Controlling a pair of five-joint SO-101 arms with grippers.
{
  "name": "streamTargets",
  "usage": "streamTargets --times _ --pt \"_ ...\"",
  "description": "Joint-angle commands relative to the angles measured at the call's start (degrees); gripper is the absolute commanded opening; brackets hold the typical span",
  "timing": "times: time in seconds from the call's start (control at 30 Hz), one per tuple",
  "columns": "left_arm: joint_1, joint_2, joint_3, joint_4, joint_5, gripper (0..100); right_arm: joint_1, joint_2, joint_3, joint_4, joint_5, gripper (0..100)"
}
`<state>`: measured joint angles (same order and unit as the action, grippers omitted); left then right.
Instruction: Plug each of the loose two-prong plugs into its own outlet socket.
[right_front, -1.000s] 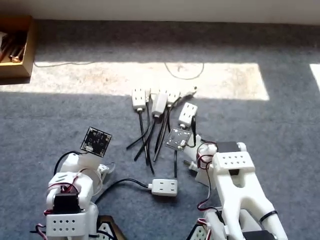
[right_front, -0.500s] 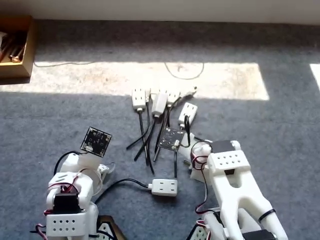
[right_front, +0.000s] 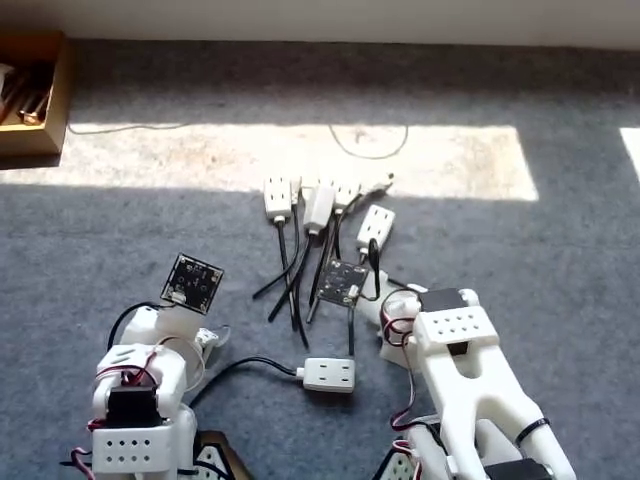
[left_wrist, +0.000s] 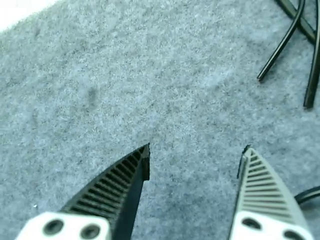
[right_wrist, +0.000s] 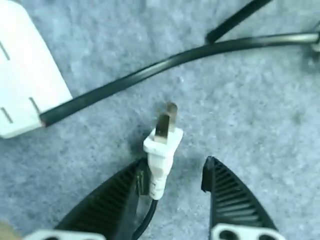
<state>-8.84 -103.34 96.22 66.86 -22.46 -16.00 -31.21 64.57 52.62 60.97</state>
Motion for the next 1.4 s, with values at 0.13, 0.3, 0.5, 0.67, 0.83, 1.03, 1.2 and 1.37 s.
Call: streamTargets --times 0.13,0.3,0.5,0.67,0.83,1.03,1.2,1.37 --pt "-0.1 0.3 1.0 -0.6 0.2 29 2.4 0.1 0.2 -1.3 -0.5 18.3" --pt "-0.1 0.3 1.0 -0.6 0.2 29 2.5 0.1 3.8 -5.1 -0.5 18.3" --pt "-0.1 0.3 1.0 -0.6 0.2 29 2.7 0.1 5.8 -6.5 -0.5 17.9" --pt "-0.1 0.3 1.0 -0.6 0.2 29 2.7 0.1 5.8 -6.5 -0.5 5.2" --pt "-0.1 0.3 1.0 -0.6 0.2 29 4.2 0.0 6.2 -6.5 -0.5 0.7" --pt "-0.2 0.3 1.0 -0.6 0.2 29 10.0 0.0 6.1 -6.5 -0.5 0.6" --pt "-0.2 -0.1 1.0 -0.6 0.2 29 10.7 -0.2 6.3 -6.5 -1.7 0.6" --pt "-0.5 -0.2 -0.4 -2.5 0.1 29 13.0 -1.5 0.2 -5.2 -12.5 0.5"
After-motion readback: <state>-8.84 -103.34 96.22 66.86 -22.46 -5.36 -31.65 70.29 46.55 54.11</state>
